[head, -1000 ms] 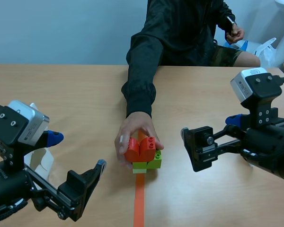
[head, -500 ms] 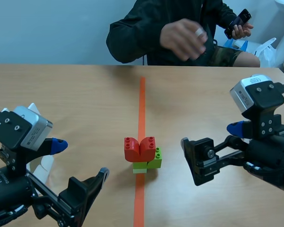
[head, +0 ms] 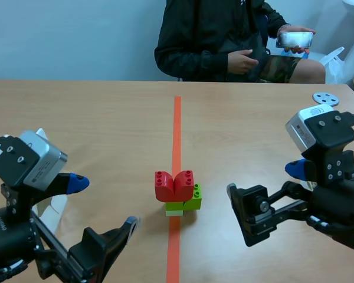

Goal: Sort the leaf by its shape. The table is split by an orange tape line. A compound leaf with several leaflets goes to the left side, a simple leaf with one blade goes to the right side. Return to the home posture when a red brick is placed on the table.

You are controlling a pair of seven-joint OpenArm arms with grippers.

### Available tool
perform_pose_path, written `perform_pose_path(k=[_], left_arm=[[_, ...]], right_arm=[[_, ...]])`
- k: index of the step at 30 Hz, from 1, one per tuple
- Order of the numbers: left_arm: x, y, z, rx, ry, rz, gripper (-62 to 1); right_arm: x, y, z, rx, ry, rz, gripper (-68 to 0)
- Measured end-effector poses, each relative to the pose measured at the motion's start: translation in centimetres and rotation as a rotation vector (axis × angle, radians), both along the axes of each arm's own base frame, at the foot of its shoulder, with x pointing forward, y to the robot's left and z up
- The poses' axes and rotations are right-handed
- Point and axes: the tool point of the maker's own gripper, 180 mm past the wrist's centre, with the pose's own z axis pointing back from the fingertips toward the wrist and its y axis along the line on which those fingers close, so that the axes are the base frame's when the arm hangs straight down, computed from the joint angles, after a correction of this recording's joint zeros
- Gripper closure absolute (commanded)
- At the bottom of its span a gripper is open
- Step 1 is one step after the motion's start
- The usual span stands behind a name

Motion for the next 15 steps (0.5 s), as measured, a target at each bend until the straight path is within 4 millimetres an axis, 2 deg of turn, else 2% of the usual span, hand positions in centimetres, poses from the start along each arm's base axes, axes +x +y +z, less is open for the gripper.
perform_pose_path(k=[4, 15], left_arm=[[-0.36, 0.52, -0.41, 0.032, 0.012, -0.018, -62.3], [-0.25, 0.35, -0.04, -0.004, 0.012, -0.008, -62.3]], right_arm=[[-0.03, -0.17, -0.04, -0.012, 0.001, 0.007, -67.9], [0.12, -0.12, 0.25, -0.005, -0.017, 0.008, -67.9]])
